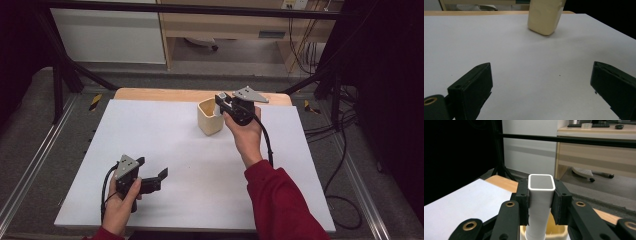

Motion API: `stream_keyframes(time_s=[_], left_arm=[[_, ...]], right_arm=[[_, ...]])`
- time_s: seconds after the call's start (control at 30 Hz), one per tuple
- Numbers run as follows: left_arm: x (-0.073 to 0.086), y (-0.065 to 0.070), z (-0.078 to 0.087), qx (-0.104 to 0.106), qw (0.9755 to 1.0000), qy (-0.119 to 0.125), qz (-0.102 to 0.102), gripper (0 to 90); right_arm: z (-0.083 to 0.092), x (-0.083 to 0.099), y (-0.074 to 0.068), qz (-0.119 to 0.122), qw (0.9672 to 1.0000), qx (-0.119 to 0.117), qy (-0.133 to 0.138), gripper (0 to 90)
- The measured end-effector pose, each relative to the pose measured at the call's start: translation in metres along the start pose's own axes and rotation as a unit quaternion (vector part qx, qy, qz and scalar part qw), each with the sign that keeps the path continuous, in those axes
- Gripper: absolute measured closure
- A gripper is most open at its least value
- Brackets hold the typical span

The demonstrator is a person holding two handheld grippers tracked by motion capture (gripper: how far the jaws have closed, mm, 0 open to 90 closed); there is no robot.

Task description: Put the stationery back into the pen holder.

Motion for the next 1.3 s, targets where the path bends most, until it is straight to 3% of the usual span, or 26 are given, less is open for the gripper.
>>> stream_keyframes(time_s=[0.27,0.53,1.3], left_arm=[[-0.001,-0.003,0.001,0.0,1.0,0.005,0.005,4.5],[-0.001,-0.004,0.001,0.002,1.0,0.006,0.005,5.1],[-0.002,-0.003,0.001,0.006,1.0,0.006,0.0,5.9]], right_arm=[[-0.028,-0.012,0.007,-0.002,0.9996,0.028,0.006,70.9],[-0.045,-0.008,0.01,0.001,0.9992,0.04,-0.007,70.9],[-0.063,0.015,-0.001,0.034,0.9975,0.034,-0.051,70.7]])
Point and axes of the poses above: each handheld gripper's, and its own axes: z roughly backward along the jaws, x roughly out of its underside, y roughly to its right, the point moved 5 cm from there along -z, roughly forward along the jaws, and after that the axes turned 5 degrees about x, right-handed, at the moved point
